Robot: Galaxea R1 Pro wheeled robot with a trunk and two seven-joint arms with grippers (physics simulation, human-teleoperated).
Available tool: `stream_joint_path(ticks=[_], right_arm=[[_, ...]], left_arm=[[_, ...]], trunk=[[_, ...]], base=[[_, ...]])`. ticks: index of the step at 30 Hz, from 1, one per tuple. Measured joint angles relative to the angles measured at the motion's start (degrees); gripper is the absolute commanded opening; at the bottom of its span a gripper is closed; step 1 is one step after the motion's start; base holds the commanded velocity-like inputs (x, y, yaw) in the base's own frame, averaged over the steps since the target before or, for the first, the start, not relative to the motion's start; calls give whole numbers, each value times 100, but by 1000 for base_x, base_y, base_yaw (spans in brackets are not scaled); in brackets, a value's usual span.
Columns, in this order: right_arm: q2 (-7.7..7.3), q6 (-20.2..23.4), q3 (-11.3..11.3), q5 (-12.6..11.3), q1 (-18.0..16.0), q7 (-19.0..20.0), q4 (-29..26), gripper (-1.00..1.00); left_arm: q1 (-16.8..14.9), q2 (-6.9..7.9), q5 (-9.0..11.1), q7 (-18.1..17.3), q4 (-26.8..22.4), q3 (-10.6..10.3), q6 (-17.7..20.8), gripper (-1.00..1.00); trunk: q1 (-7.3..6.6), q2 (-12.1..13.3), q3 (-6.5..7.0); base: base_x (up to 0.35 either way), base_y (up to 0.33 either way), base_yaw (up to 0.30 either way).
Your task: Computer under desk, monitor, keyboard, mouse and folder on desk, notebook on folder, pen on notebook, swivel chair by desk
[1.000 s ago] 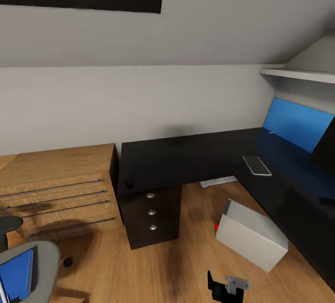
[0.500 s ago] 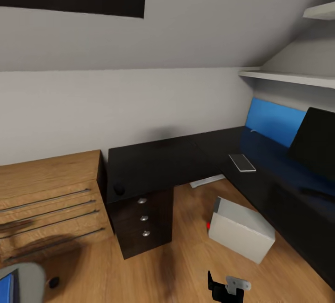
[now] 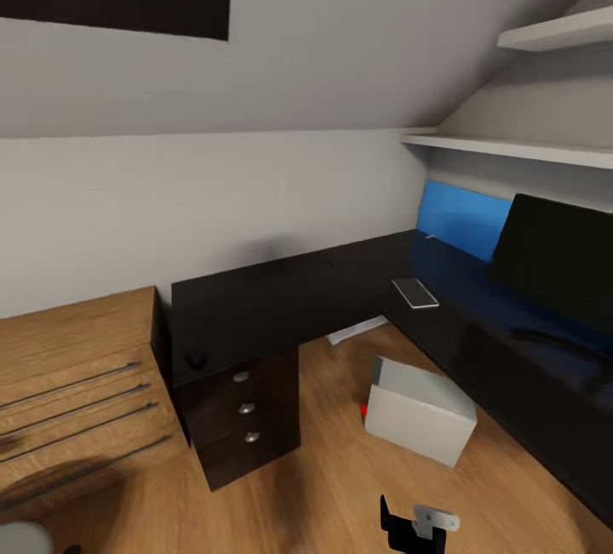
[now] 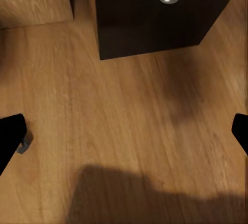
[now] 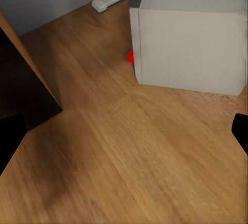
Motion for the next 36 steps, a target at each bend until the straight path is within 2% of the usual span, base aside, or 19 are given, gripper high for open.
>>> stream_joint_path(ticks=[21,36], right_arm=[[7,0,5,3,0,7,0,100],[26,17,8,-25,21,-29,0,100]], left_arm=[[0,0,0,1,0,0,0,100],[1,-26,-3,0,86,-15,0,100]], trunk=[[0,0,138],[0,0,133]], base=[[0,0,-232],[0,0,-79]])
